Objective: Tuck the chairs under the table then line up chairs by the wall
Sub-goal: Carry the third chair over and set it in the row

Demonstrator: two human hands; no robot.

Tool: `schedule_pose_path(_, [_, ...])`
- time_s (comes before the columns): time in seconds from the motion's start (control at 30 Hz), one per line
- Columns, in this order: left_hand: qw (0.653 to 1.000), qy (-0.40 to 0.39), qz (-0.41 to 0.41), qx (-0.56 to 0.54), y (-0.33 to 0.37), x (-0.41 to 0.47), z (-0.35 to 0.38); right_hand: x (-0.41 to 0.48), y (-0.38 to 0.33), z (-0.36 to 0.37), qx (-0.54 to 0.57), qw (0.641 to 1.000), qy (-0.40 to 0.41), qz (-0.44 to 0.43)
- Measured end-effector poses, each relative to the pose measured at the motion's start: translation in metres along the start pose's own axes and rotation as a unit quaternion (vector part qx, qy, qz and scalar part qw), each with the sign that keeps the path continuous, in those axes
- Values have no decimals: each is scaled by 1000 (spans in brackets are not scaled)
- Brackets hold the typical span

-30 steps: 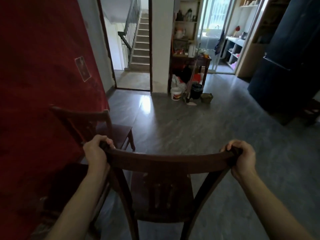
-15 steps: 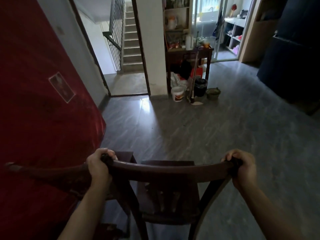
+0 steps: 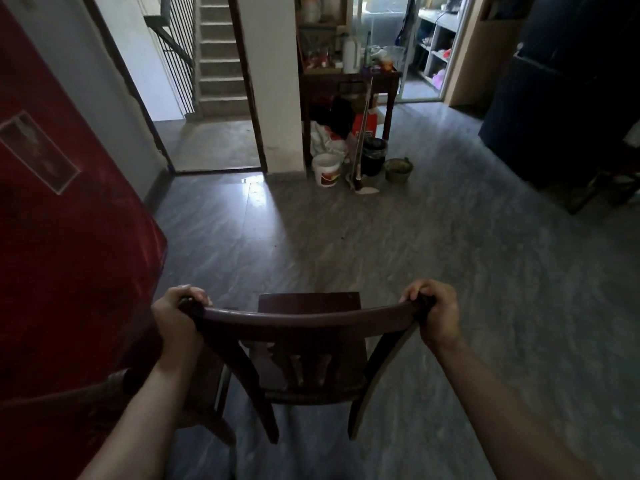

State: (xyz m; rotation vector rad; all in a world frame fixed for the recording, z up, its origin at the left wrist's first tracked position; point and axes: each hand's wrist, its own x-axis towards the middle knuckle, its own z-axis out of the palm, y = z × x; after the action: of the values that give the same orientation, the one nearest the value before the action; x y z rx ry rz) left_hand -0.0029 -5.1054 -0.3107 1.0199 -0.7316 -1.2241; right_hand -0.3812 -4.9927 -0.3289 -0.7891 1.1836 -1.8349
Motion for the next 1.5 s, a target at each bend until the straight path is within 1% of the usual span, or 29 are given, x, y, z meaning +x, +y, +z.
schedule_pose_path(0.2, [1000, -3, 4, -11, -18, 20, -30, 0, 22, 15, -8, 1000, -18, 17])
schedule_pose_path(0.33, [1000, -6, 3, -2, -20, 16, -48, -13, 26, 20, -8, 999, -30, 25])
schedule_pose_path(0.43, [999, 1, 25, 40, -25, 4, -62, -28, 30, 15, -32, 998, -40, 34])
schedule_pose_path(0.5, [998, 3, 26, 63, -27, -5, -71, -39, 33, 11, -49, 998, -27, 40])
schedule_pose_path(0.63, [995, -15, -23, 96, -32, -31, -100, -72, 40, -1, -73, 996, -9, 59])
schedule_pose_path(0.7, [993, -24, -34, 109, -33, -42, -111, -87, 43, -5, -80, 995, 3, 65])
schedule_pose_path(0.83, [991, -25, -29, 128, -37, -64, -124, -114, 43, -10, -110, 991, 26, 79])
schedule_pose_path(1.0, [986, -13, -15, 167, -37, -80, -131, -132, 40, -7, -139, 982, 84, 97])
schedule_pose_path(1.07, [970, -14, 7, 244, -29, -84, -130, -133, 33, -2, -183, 973, 104, 95])
schedule_pose_path(1.13, [926, -2, 66, 372, -12, -98, -125, -140, 20, -1, -218, 966, 115, 82])
schedule_pose_path(1.17, [912, -5, 99, 398, 0, -107, -120, -147, 10, -2, -216, 967, 114, 67])
schedule_pose_path(1.2, [914, -31, 130, 383, 11, -116, -110, -157, -2, -3, -194, 973, 112, 49])
schedule_pose_path(1.23, [927, -74, 141, 338, 21, -125, -98, -170, -16, -3, -155, 981, 112, 35])
schedule_pose_path(1.27, [943, -123, 129, 282, 31, -136, -80, -182, -29, -4, -111, 987, 113, 26])
schedule_pose_path(1.33, [959, -213, 55, 181, 45, -158, -36, -206, -57, -3, -29, 993, 109, 19])
schedule_pose_path(1.4, [956, -276, -25, 97, 52, -180, 12, -226, -88, -5, 45, 992, 115, 13])
schedule_pose_path(1.5, [922, -372, -102, 34, 49, -213, 84, -255, -137, -14, 87, 983, 158, -20])
